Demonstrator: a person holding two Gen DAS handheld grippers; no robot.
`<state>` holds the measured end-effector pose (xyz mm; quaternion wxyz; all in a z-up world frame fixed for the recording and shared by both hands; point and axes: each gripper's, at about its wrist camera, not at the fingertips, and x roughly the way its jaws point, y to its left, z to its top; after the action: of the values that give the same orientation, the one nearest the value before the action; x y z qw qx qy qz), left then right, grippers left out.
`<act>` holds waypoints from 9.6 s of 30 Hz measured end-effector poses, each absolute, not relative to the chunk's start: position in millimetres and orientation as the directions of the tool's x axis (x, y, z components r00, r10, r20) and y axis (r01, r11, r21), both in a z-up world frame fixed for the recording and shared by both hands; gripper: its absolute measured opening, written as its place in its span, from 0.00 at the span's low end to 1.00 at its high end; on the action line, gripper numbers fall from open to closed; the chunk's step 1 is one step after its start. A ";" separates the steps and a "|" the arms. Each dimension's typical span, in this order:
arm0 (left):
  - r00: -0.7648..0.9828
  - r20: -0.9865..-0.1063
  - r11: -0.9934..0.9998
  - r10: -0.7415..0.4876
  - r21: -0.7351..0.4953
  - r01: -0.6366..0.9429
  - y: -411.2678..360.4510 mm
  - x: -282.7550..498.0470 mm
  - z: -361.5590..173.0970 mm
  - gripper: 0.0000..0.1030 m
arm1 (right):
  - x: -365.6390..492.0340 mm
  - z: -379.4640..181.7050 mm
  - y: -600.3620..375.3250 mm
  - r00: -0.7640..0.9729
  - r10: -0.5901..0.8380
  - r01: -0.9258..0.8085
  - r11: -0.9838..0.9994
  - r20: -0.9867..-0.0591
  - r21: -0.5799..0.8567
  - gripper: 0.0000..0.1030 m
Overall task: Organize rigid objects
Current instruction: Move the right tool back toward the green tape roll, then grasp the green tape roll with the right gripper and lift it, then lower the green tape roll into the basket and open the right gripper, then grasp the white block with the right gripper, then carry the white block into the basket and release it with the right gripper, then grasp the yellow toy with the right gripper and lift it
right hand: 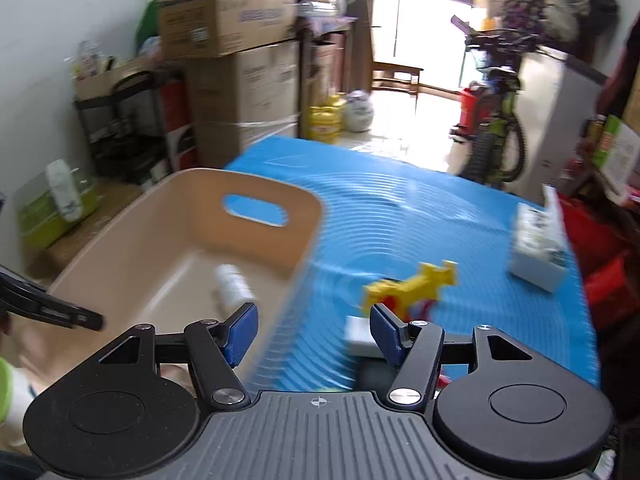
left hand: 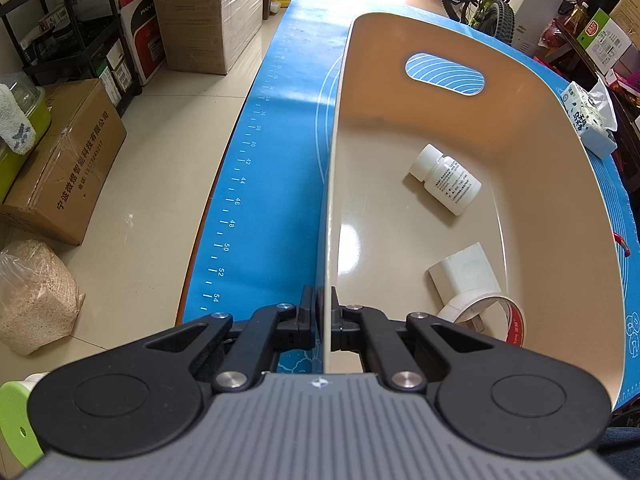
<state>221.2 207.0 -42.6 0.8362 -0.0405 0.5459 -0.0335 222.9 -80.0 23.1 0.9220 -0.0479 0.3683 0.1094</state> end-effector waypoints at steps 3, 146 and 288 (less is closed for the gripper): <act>0.401 -0.911 0.995 -0.098 -0.103 0.011 207.0 221.2 -42.6 0.05 | 224.8 14.5 -104.9 0.691 0.130 -0.180 0.984 -0.711 0.005 0.67; 0.399 -0.914 0.996 -0.079 -0.085 0.002 204.6 223.1 -40.5 0.04 | 286.0 -60.7 -101.1 0.666 0.122 -0.139 0.990 -0.736 0.038 0.65; 0.394 -0.916 0.997 -0.073 -0.074 0.014 201.5 226.1 -40.1 0.04 | 395.7 -87.9 -119.0 0.483 -0.054 0.323 0.939 -0.874 0.121 0.47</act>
<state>226.1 201.5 -40.1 0.8345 -0.0269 0.5497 -0.0263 395.7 -119.0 -87.9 0.8505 0.1356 0.4960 -0.1106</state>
